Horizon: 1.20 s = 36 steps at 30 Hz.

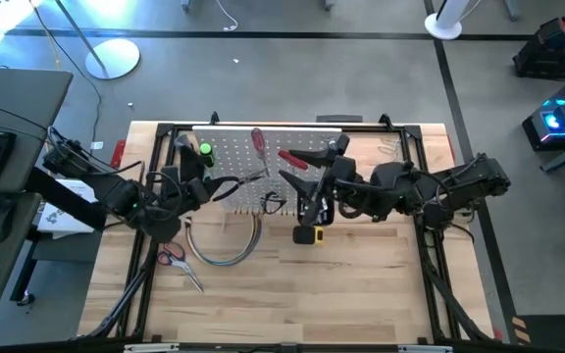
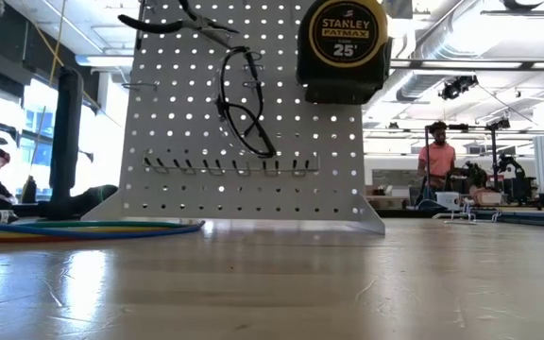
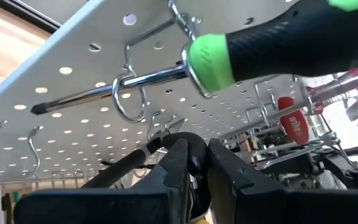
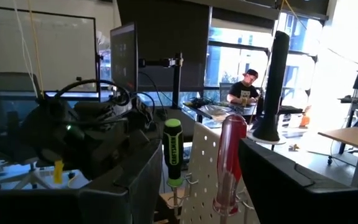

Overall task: Hang tools onto peg board
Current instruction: Hang the plier on the peg board

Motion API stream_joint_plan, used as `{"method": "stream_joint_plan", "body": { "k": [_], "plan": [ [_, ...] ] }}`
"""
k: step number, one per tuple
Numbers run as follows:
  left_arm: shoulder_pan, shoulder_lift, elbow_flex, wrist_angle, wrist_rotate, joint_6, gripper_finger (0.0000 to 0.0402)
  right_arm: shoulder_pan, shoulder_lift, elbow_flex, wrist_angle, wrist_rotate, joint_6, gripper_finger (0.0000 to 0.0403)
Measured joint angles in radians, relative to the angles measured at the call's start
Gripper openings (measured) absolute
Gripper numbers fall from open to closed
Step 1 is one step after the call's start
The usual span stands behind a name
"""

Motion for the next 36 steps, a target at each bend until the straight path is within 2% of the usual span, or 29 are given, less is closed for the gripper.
{"method": "stream_joint_plan", "body": {
  "k": [6,10,15,19,28,36],
  "plan": [
    [0.007,-0.033,-0.001,0.054,0.005,0.078,0.0029,0.005,0.0,0.0,-0.009,-0.001,0.0,0.0204],
    [0.023,-0.036,-0.001,0.105,0.062,0.14,0.0029,0.004,0.0,0.0,-0.042,-0.001,0.009,0.0204],
    [0.04,-0.029,-0.001,0.105,0.096,0.157,0.0028,0.002,0.001,0.0,-0.204,-0.076,0.169,0.0204],
    [0.05,-0.041,-0.001,0.122,0.127,0.19,0.0028,0.002,0.01,-0.001,-0.297,-0.078,0.234,0.0204],
    [0.05,-0.14,0.0,0.127,0.126,0.303,0.0028,0.003,0.008,-0.001,-0.322,-0.08,0.281,0.0204],
    [0.05,-0.171,0.0,0.114,0.158,0.345,0.0028,0.002,0.008,-0.001,-0.347,-0.08,0.292,0.0204]
  ]
}}
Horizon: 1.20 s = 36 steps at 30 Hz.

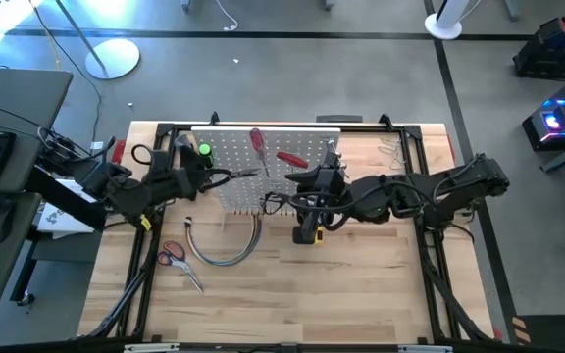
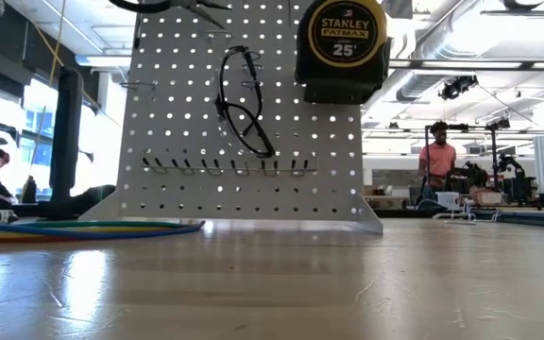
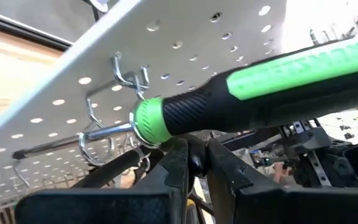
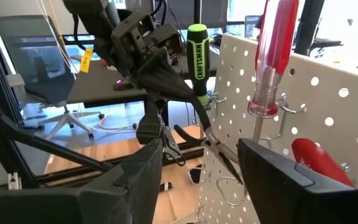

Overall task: Hang tools onto peg board
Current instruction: Hang the plier on the peg board

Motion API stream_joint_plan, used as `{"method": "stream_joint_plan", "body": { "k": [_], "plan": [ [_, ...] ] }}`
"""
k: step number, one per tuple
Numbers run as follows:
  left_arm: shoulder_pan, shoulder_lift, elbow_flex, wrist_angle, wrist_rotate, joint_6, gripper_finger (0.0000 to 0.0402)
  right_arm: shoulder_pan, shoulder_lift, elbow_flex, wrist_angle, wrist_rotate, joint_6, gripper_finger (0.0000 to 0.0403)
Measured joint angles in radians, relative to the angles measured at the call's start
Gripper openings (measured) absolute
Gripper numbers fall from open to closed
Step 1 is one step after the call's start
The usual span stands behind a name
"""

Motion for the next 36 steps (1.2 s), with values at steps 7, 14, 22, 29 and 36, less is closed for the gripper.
{"method": "stream_joint_plan", "body": {
  "k": [7,14,22,29,36],
  "plan": [
    [0.0,-0.006,0.0,-0.018,0.044,0.007,0.0028,0.0,0.0,0.0,-0.002,-0.001,0.007,0.0204],
    [0.032,-0.019,0.05,-0.009,0.146,0.131,0.0028,0.0,0.0,0.0,-0.041,-0.012,0.052,0.0204],
    [0.106,0.068,0.248,-0.281,0.273,0.19,0.0028,0.0,0.049,0.0,-0.054,-0.069,0.07,0.0204],
    [0.162,0.159,0.344,-0.289,0.343,0.294,0.0028,-0.001,0.063,0.0,-0.048,-0.069,0.077,0.0204],
    [0.221,0.224,0.424,-0.359,0.428,0.368,0.0028,-0.001,0.063,0.0,-0.049,-0.07,0.077,0.0204]
  ]
}}
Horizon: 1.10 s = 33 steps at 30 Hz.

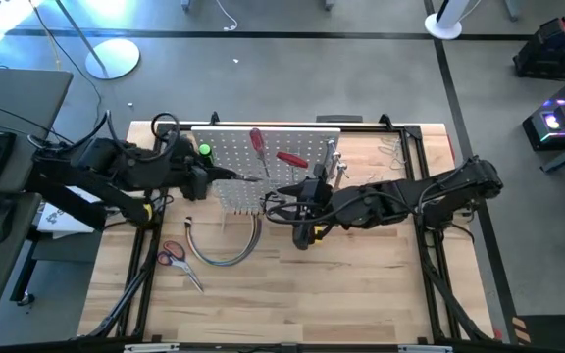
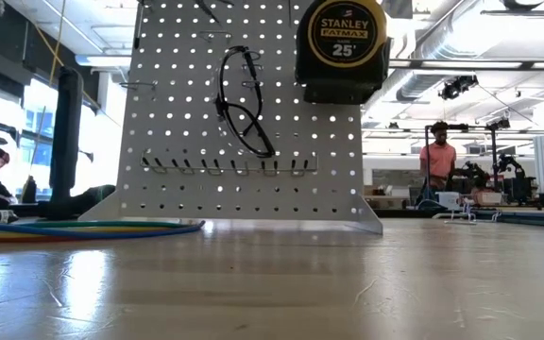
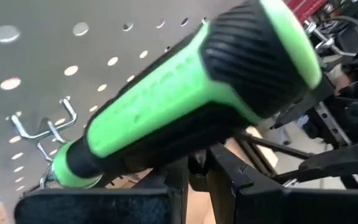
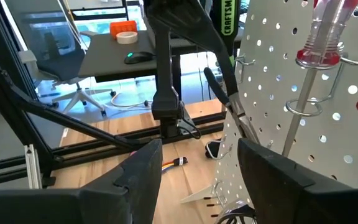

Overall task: Hang tools onto peg board
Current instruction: Hang the plier on the peg board

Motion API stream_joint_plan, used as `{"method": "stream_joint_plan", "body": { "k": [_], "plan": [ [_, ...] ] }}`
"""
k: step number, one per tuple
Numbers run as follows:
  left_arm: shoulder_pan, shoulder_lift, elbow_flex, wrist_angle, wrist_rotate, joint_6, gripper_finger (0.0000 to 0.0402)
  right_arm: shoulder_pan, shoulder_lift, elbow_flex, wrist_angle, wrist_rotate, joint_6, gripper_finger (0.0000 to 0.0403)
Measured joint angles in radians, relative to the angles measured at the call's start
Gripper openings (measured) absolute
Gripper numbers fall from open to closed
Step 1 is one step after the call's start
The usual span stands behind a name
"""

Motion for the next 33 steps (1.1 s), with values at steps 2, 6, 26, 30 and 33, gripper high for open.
{"method": "stream_joint_plan", "body": {
  "k": [2,6,26,30,33],
  "plan": [
    [0.013,0.017,0.022,-0.016,0.012,0.024,0.0028,0.0,0.0,0.0,0.0,-0.001,0.0,0.0204],
    [0.049,0.048,0.071,-0.077,0.049,0.05,0.0028,0.001,0.0,0.0,-0.002,-0.001,0.008,0.0204],
    [0.113,0.14,0.138,-0.12,0.112,0.114,0.0028,0.001,0.0,0.0,-0.009,-0.001,0.023,0.0204],
    [0.118,0.162,0.138,-0.109,0.113,0.129,0.0028,0.001,0.0,0.0,-0.01,-0.001,0.023,0.0204],
    [0.124,0.165,0.138,-0.11,0.111,0.13,0.0028,0.001,0.001,0.0,-0.01,-0.001,0.03,0.0204]
  ]
}}
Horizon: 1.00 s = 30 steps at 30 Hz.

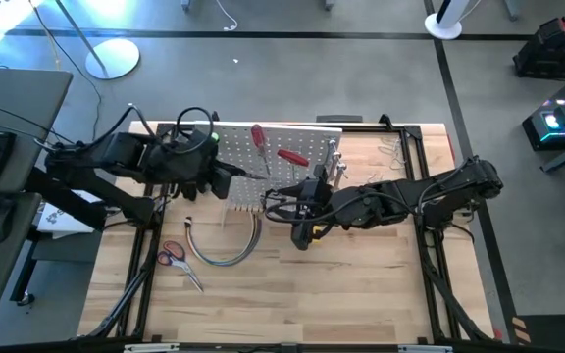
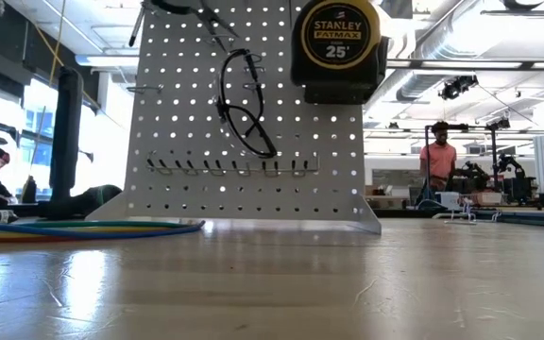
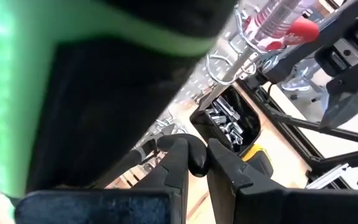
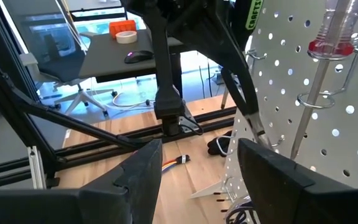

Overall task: Hang tools onto peg board
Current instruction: Hang the plier on the peg board

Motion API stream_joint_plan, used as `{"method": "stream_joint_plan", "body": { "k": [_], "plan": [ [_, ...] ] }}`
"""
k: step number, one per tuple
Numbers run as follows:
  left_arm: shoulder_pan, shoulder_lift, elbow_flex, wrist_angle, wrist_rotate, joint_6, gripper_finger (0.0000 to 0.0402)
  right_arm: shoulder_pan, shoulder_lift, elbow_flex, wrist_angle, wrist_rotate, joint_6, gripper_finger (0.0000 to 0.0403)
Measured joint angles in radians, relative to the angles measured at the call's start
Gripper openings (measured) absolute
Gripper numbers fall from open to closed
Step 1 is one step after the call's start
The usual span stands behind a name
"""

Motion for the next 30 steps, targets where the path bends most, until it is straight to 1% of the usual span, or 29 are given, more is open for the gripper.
{"method": "stream_joint_plan", "body": {
  "k": [11,17,21,27,30],
  "plan": [
    [0.001,-0.08,0.005,-0.01,-0.024,-0.011,0.0028,0.002,0.0,0.0,-0.006,-0.024,0.019,0.0204],
    [0.003,-0.08,0.005,-0.083,-0.018,-0.035,0.0028,0.002,0.0,0.0,-0.006,-0.024,0.019,0.0204],
    [0.003,-0.064,0.005,-0.068,-0.006,-0.032,0.0028,0.002,0.0,0.0,-0.006,-0.024,0.019,0.0204],
    [0.004,-0.068,0.004,-0.003,-0.001,-0.001,0.0028,0.002,0.0,0.0,-0.006,-0.023,0.019,0.0204],
    [0.009,-0.084,0.004,-0.022,-0.003,-0.006,0.0028,0.002,0.0,0.0,-0.006,-0.023,0.019,0.0204]
  ]
}}
